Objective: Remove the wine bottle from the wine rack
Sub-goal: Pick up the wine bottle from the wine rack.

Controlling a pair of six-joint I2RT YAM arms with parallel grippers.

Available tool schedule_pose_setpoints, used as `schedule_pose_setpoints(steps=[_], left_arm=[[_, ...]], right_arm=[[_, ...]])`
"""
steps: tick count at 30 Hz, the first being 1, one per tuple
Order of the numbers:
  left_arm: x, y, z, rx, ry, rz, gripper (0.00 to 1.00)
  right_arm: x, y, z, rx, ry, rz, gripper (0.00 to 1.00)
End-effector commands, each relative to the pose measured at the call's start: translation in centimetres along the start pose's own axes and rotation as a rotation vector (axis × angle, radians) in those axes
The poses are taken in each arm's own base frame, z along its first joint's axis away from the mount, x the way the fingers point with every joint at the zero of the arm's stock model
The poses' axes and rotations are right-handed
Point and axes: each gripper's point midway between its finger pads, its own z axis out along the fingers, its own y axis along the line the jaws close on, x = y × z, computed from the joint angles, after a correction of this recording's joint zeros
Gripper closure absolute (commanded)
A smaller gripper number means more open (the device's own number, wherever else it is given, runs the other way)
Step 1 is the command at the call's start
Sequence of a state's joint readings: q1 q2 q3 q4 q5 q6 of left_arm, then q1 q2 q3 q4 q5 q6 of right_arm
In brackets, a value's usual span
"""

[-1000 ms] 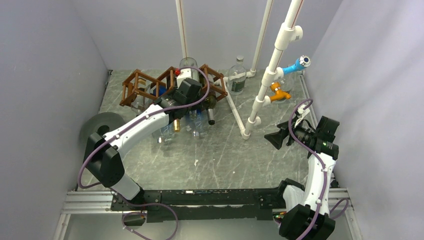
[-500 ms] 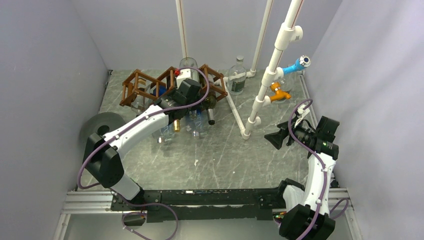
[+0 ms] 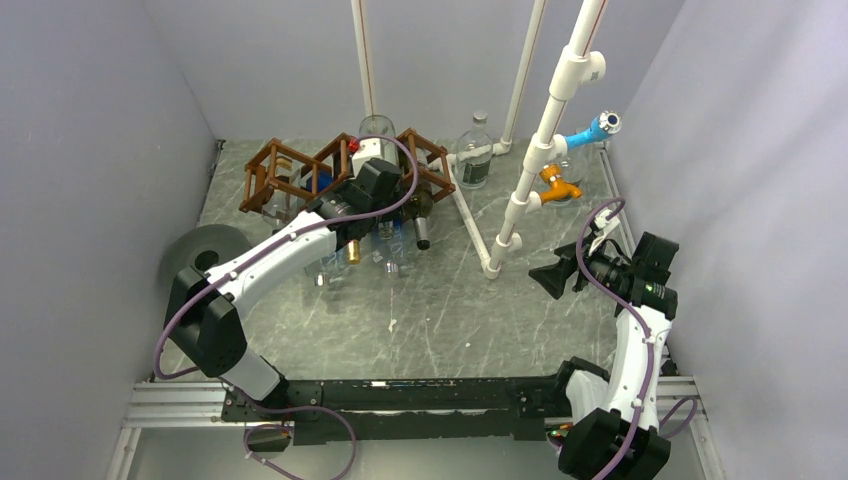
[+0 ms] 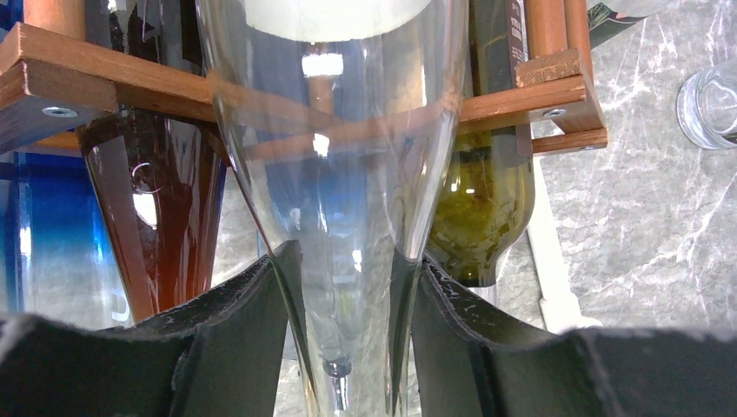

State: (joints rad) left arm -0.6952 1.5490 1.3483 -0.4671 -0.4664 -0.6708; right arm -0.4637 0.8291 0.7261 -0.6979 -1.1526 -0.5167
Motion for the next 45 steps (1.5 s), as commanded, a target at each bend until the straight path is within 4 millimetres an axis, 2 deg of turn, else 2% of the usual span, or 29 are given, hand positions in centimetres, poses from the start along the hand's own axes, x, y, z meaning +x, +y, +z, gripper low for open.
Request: schedule_pose_setpoints(steps=[1, 9, 18, 23, 27, 32, 45], left_arm=[[-1.3, -0.4, -0.8, 0.019, -0.037, -0.03, 0.53], [-1.1, -0.3, -0.7, 0.01, -0.03, -0.033, 0.41], [-0.8, -0.5, -0.4, 0.012, -0.02, -0.035, 0.42], [-0.8, -0.4, -0.4, 0.006, -0.018, -0.044, 0.53], [-1.0, -0.4, -0.7, 0.007, -0.022, -0.052, 0.71], [-2.1, -0.5, -1.6, 0.022, -0.049, -0.058, 1.0], [-5.7, -0.3, -4.9, 0.098, -0.197, -0.069, 1.0]], right_arm=[[-0.6, 0.0, 0.0, -0.005, -0.015, -0.057, 0.0], [-0.6, 0.0, 0.0, -0.005, -0.013, -0.056, 0.0], [-0.6, 0.0, 0.0, -0.004, -0.013, -0.06, 0.0], [-0.6, 0.0, 0.0, -0.003, -0.012, -0.061, 0.0], [-0.6, 0.0, 0.0, -0.002, -0.011, -0.06, 0.0], [-0.6, 0.0, 0.0, -0.001, -0.011, -0.062, 0.0], [-0.6, 0.0, 0.1, -0.005, -0.008, -0.062, 0.0]])
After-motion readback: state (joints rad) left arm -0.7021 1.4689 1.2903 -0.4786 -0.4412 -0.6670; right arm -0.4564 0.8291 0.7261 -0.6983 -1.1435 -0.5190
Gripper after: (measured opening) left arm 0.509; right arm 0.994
